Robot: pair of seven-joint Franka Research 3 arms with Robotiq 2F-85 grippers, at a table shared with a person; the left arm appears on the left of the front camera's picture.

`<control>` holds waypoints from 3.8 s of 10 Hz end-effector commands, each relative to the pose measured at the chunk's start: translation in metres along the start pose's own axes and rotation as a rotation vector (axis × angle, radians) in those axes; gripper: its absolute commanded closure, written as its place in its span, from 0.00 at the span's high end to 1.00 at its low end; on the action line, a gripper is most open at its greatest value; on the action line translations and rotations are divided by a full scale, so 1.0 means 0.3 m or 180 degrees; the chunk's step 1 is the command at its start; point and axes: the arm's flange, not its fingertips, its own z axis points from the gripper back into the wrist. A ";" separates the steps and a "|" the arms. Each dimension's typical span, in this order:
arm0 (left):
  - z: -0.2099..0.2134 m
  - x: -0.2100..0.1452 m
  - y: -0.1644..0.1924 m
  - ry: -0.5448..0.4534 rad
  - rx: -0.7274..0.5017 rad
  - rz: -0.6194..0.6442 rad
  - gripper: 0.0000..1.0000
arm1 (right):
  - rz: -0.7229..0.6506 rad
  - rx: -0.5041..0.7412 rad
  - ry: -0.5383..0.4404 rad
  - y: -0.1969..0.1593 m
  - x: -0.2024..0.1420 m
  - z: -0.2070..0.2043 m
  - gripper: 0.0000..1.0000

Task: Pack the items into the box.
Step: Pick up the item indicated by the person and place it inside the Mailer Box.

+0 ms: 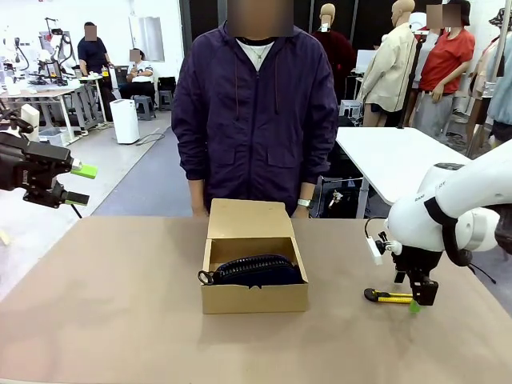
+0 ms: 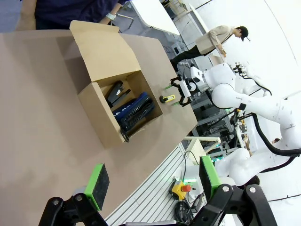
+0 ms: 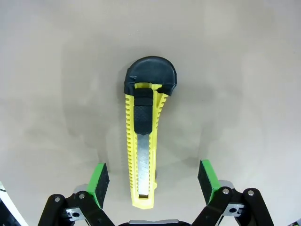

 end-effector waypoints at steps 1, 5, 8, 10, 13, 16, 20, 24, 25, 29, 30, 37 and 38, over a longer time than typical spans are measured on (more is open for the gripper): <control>0.009 -0.002 -0.001 0.0020 -0.0015 -0.0020 1.00 | -0.0081 -0.0057 0.0136 0.013 0.004 -0.009 0.64; 0.009 -0.002 -0.001 0.0020 -0.0015 -0.0020 1.00 | -0.0031 0.0025 0.0046 0.009 0.007 -0.008 0.00; 0.009 -0.002 -0.001 0.0020 -0.0015 -0.0020 1.00 | -0.0001 0.0064 -0.0014 0.009 0.008 -0.007 0.00; 0.009 -0.002 -0.001 0.0020 -0.0015 -0.0020 1.00 | 0.0004 0.0074 -0.0034 0.009 0.006 -0.005 0.00; 0.009 -0.002 -0.001 0.0020 -0.0015 -0.0020 1.00 | 0.0047 0.0124 -0.0108 0.013 0.011 0.002 0.00; 0.009 -0.002 -0.001 0.0020 -0.0015 -0.0020 1.00 | -0.0002 0.0072 -0.0260 0.047 -0.002 0.289 0.00; 0.009 -0.002 -0.001 0.0020 -0.0015 -0.0020 1.00 | -0.0152 -0.0045 -0.0366 0.068 0.009 0.443 0.00; 0.009 -0.002 -0.001 0.0020 -0.0015 -0.0020 1.00 | -0.0077 -0.0151 -0.0124 0.082 0.101 0.547 0.00; 0.009 -0.002 -0.001 0.0020 -0.0015 -0.0020 1.00 | -0.0019 -0.0402 -0.0010 0.044 0.224 0.606 0.00; 0.009 -0.002 -0.001 0.0020 -0.0015 -0.0020 1.00 | 0.0401 -0.0649 0.0166 -0.135 0.784 0.658 0.00; 0.009 -0.002 -0.001 0.0020 -0.0015 -0.0020 1.00 | 0.0510 -0.0743 0.0205 -0.143 0.895 0.633 0.00; 0.009 -0.002 -0.001 0.0020 -0.0015 -0.0020 1.00 | 0.0972 -0.0403 0.0248 -0.022 1.197 0.402 0.00; 0.009 -0.002 -0.001 0.0020 -0.0015 -0.0020 1.00 | 0.0953 -0.0384 0.0235 -0.020 1.197 0.384 0.00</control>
